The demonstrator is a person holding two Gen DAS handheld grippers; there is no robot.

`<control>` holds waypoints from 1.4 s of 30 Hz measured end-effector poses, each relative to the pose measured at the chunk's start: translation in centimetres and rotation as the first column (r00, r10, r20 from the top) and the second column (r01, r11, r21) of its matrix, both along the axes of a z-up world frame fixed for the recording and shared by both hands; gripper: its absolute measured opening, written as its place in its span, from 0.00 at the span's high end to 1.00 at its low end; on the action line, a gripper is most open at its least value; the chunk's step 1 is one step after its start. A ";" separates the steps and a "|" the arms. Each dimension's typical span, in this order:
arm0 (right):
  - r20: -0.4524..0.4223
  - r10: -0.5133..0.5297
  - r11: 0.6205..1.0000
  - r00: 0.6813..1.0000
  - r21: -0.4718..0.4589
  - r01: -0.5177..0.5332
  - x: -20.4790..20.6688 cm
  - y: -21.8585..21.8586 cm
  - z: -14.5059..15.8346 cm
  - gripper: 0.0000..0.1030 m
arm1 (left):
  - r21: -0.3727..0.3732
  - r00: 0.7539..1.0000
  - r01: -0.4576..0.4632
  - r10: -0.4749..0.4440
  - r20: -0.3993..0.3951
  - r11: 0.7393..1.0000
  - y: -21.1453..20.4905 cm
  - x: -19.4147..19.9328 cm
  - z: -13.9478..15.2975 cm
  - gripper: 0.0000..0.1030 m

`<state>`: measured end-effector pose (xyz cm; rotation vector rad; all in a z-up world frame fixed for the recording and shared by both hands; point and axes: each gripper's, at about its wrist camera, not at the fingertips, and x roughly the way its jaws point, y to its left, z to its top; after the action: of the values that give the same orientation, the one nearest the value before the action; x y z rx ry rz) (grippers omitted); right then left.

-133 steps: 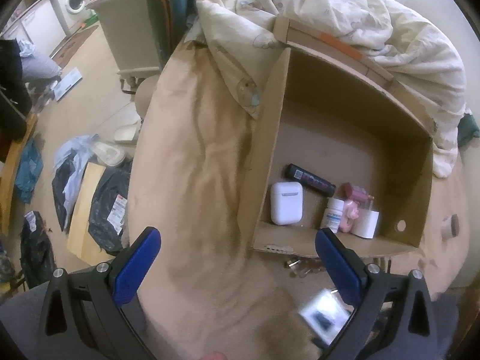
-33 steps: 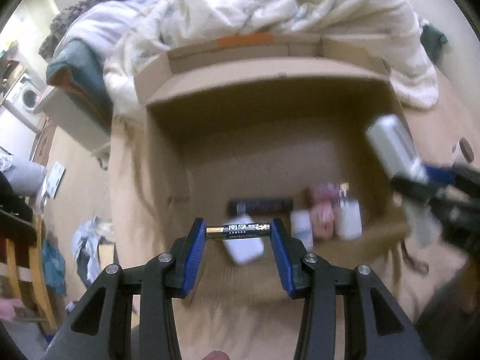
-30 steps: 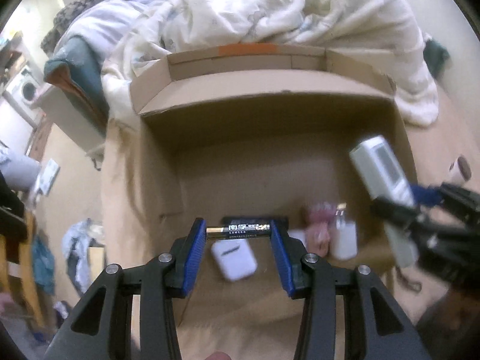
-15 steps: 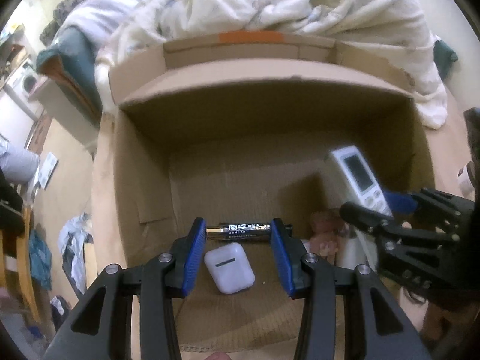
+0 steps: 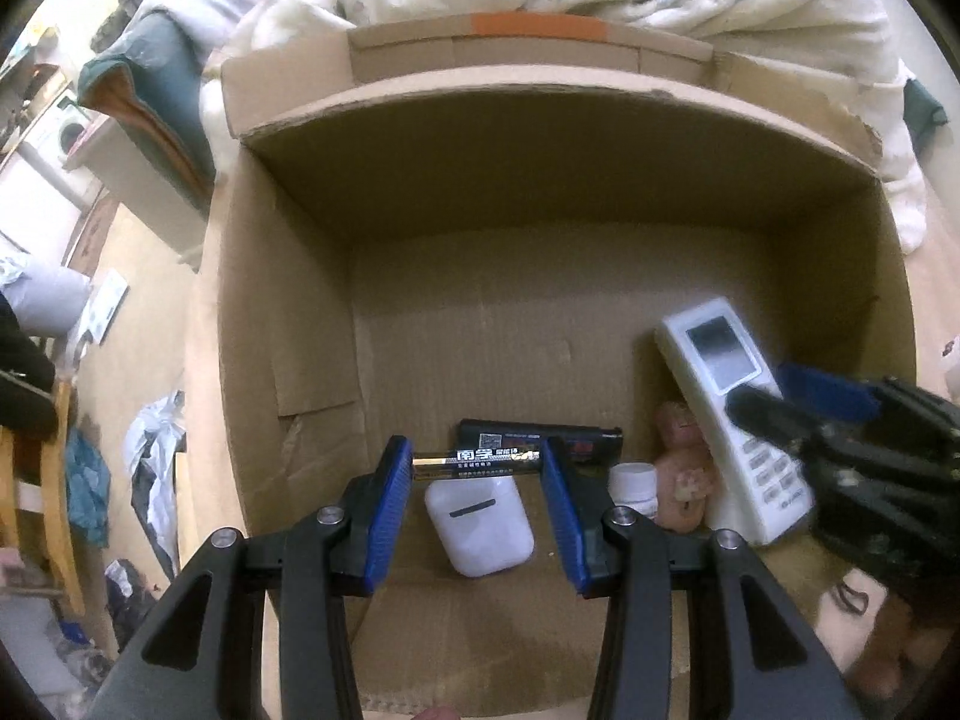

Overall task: Organize rigid objects
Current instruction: 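Lower the battery and remote into the box and open both tools, then move both tools back out over the items beside the box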

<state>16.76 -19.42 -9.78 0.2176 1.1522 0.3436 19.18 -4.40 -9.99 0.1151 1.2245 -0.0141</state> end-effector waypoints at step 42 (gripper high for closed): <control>0.056 -0.145 0.984 0.988 0.113 0.138 -9.2 -5.7 6.9 0.00 | -0.159 0.990 -0.057 0.077 0.122 0.986 2.4 -6.8 5.5 0.05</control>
<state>7.52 -25.11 -2.92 0.3792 1.0497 0.2858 12.35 -2.01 -4.51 -0.0603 1.0940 -0.0428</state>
